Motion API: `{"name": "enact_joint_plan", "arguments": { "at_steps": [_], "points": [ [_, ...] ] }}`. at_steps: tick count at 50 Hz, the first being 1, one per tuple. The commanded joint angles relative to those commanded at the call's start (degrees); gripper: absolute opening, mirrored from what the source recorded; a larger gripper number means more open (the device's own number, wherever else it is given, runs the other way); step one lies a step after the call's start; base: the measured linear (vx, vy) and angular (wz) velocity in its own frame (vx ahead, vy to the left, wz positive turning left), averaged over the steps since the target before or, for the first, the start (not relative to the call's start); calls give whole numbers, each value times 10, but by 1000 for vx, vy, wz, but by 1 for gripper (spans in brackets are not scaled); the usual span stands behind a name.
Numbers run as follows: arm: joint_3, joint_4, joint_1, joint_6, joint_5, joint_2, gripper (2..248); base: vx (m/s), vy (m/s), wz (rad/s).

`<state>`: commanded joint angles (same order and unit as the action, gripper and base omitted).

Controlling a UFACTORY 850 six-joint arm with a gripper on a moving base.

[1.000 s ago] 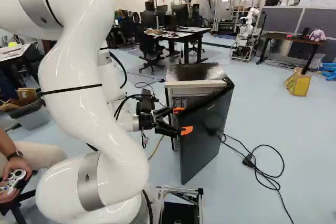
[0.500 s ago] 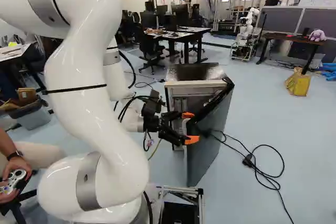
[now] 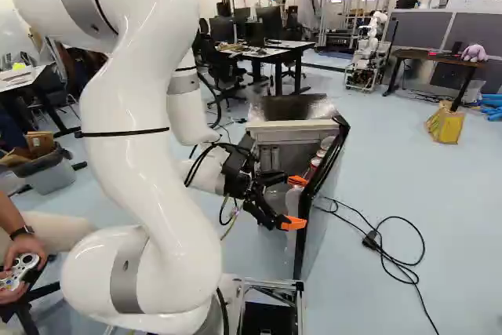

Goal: Grab a drink from the fridge

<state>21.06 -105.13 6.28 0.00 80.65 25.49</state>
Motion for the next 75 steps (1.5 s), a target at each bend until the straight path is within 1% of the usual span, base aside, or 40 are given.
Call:
{"name": "enact_joint_plan", "arguments": {
  "at_steps": [18,41,57,75],
  "points": [
    [29,-2,-75,0,0,4,247,0,0,0],
    [82,-2,-171,0,0,16,247,0,0,0],
    [125,-2,-234,0,0,29,247,0,0,0],
    [179,-2,-298,0,0,47,247,0,0,0]
  ]
}}
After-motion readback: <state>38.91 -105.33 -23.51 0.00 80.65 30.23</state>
